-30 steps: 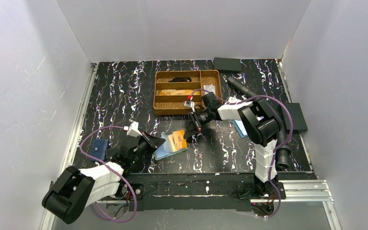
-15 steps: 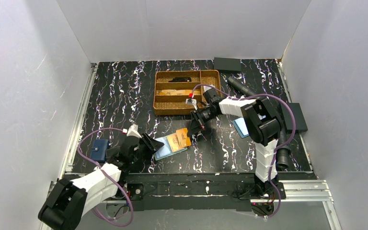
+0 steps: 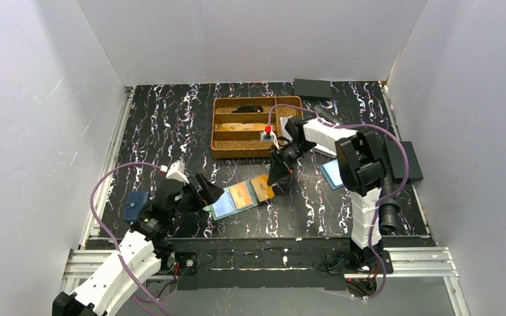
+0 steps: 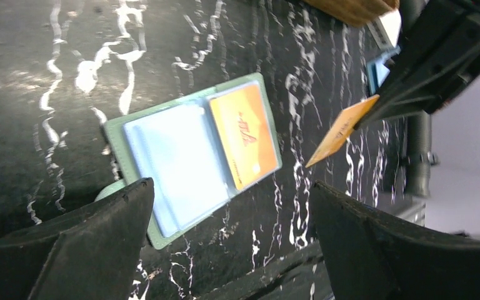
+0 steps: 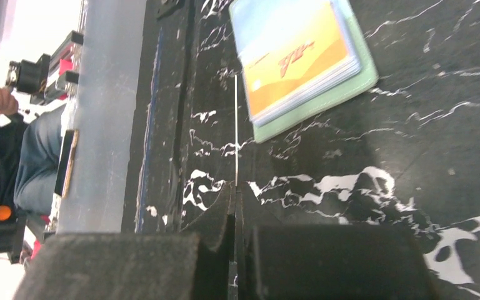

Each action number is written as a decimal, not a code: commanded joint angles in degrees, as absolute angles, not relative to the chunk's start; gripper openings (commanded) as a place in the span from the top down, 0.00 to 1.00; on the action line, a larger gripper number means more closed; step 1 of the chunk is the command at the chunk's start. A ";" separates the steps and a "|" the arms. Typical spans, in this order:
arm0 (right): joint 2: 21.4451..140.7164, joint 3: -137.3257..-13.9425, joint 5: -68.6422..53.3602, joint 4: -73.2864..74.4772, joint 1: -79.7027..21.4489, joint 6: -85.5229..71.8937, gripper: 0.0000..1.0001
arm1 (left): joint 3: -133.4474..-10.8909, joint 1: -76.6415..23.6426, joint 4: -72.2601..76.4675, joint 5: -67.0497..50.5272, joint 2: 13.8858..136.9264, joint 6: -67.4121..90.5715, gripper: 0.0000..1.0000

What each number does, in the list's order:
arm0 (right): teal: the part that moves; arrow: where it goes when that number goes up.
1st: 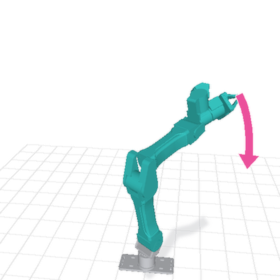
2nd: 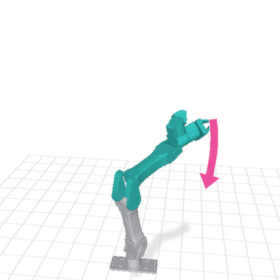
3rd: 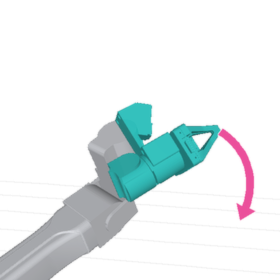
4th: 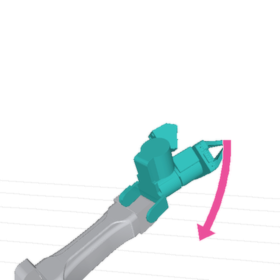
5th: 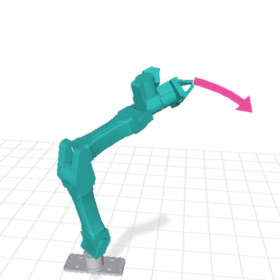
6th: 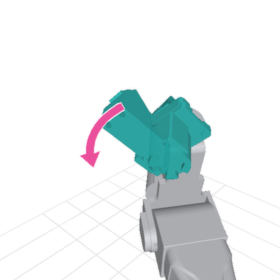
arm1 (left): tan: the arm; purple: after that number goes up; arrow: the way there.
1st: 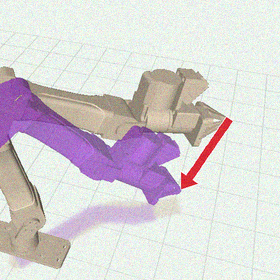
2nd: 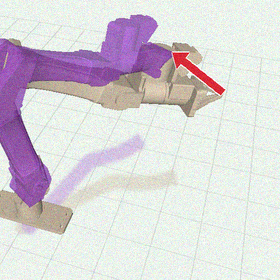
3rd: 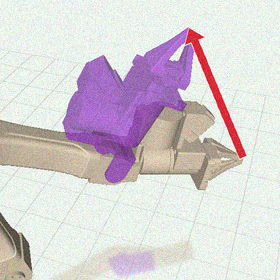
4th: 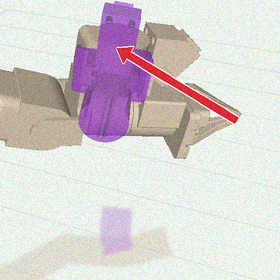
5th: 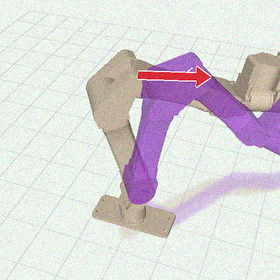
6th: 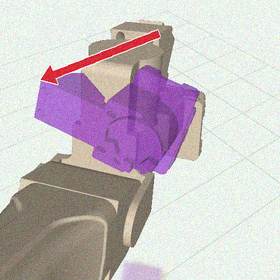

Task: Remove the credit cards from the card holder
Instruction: Remove the credit card from the card holder.

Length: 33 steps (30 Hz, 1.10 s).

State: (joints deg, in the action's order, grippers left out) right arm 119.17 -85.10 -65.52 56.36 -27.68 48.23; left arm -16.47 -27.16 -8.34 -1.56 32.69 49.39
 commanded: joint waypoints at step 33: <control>115.43 -104.34 -65.64 78.21 -17.02 55.88 0.99 | -31.93 -27.07 47.82 -36.45 74.40 43.47 0.02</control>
